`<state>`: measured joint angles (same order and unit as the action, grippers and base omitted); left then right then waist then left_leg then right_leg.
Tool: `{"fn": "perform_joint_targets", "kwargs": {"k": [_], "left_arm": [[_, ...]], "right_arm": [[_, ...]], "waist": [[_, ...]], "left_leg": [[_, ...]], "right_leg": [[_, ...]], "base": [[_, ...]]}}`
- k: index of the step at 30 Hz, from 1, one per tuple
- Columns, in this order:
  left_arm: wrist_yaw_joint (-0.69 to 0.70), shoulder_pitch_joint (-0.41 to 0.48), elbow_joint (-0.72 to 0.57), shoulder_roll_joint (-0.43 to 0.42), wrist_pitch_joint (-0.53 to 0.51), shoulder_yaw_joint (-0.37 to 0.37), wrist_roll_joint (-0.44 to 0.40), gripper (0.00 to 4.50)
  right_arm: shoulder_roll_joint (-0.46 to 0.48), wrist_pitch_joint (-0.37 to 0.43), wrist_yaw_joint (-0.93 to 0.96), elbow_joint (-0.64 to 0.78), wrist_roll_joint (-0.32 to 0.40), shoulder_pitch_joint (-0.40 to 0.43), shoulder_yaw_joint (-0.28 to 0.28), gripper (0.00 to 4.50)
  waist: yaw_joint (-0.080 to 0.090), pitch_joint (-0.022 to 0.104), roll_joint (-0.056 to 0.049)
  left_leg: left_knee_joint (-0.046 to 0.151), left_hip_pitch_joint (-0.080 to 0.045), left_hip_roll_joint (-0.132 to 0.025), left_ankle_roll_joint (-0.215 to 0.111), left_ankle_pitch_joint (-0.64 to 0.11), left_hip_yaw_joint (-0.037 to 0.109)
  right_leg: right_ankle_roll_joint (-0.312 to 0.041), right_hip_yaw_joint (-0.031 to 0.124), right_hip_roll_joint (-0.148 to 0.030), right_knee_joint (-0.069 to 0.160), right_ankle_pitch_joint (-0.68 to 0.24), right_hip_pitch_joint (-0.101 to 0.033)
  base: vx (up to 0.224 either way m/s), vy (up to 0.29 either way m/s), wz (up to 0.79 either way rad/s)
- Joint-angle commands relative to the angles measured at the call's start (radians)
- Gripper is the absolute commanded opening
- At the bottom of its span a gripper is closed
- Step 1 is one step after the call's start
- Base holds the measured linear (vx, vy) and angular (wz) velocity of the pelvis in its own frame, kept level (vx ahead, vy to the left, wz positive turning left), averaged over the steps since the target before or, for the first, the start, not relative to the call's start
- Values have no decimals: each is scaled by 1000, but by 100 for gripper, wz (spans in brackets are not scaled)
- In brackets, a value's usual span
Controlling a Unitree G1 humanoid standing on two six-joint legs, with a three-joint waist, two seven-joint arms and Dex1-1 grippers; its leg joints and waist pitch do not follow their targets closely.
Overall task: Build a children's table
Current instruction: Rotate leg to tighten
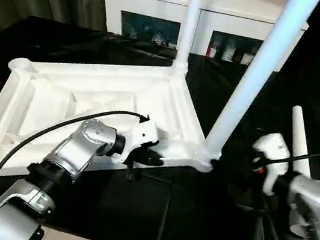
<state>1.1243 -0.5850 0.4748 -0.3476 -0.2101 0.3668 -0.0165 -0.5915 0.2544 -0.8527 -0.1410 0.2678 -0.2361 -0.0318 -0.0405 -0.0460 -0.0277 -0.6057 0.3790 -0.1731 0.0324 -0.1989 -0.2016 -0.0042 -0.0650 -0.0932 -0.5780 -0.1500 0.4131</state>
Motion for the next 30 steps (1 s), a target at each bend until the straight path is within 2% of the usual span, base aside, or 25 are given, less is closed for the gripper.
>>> {"fn": "perform_joint_targets", "kwargs": {"k": [1,5,9,11,12,13,16,17,18,21,22,30], "left_arm": [[54,3,-64,2,11,33,15,0],[57,6,-73,11,9,40,16,0],[59,8,-69,20,11,44,14,0],[57,12,-71,24,9,48,11,0],[55,13,-73,25,8,48,10,0],[55,13,-74,26,6,48,10,0],[54,14,-79,27,3,47,10,0],[54,14,-79,27,3,47,9,0],[53,14,-79,27,4,46,9,0],[51,13,-76,27,4,45,7,0],[50,12,-74,26,5,45,7,0],[51,10,-69,25,5,44,7,0]], "right_arm": [[-5,-2,-17,-7,-9,-12,-15,443],[28,-7,-13,-29,-25,-32,-39,443],[54,4,-38,-47,-11,-52,-60,443],[71,-9,-42,-74,-27,-73,-80,443],[72,-11,-42,-79,-32,-76,-83,443],[72,-15,-46,-84,-35,-80,-86,443],[76,-23,-51,-106,-43,-93,-91,443],[76,-25,-52,-111,-47,-95,-91,426],[76,-27,-54,-115,-50,-97,-91,415],[69,-34,-65,-126,-53,-101,-97,403],[65,-37,-68,-126,-53,-101,-97,381],[56,-45,-90,-124,-52,-92,-89,319]], "waist": [[0,62,16],[3,65,15],[4,66,14],[-1,66,12],[-3,67,17],[-9,67,15],[-10,68,16],[-9,68,15],[-9,67,19],[-10,68,18],[-10,68,18],[-11,69,16]], "left_leg": [[79,-19,-57,-61,-219,26],[75,-16,-57,-83,-180,26],[74,-17,-58,-84,-185,26],[74,-24,-60,-78,-184,23],[74,-24,-61,-78,-178,22],[73,-23,-61,-80,-158,21],[72,-18,-59,-83,-154,23],[72,-20,-59,-82,-160,23],[72,-19,-58,-82,-162,22],[71,-19,-58,-87,-153,23],[71,-18,-58,-88,-155,22],[69,-18,-58,-93,-145,23]], "right_leg": [[-214,42,-58,65,-291,-46],[-238,40,-57,56,-227,-50],[-248,39,-57,56,-231,-49],[-255,41,-55,55,-217,-44],[-256,41,-54,54,-208,-45],[-261,42,-55,48,-178,-46],[-254,41,-57,46,-181,-50],[-254,41,-57,48,-189,-49],[-253,42,-57,49,-191,-50],[-251,42,-57,47,-187,-51],[-250,42,-58,48,-191,-51],[-255,41,-56,45,-174,-52]], "base": [[0,0,0],[0,0,0],[0,0,0],[0,0,0],[0,0,0],[0,0,0],[0,0,0],[0,0,0],[0,0,0],[0,0,0],[0,0,0],[0,0,0]]}}
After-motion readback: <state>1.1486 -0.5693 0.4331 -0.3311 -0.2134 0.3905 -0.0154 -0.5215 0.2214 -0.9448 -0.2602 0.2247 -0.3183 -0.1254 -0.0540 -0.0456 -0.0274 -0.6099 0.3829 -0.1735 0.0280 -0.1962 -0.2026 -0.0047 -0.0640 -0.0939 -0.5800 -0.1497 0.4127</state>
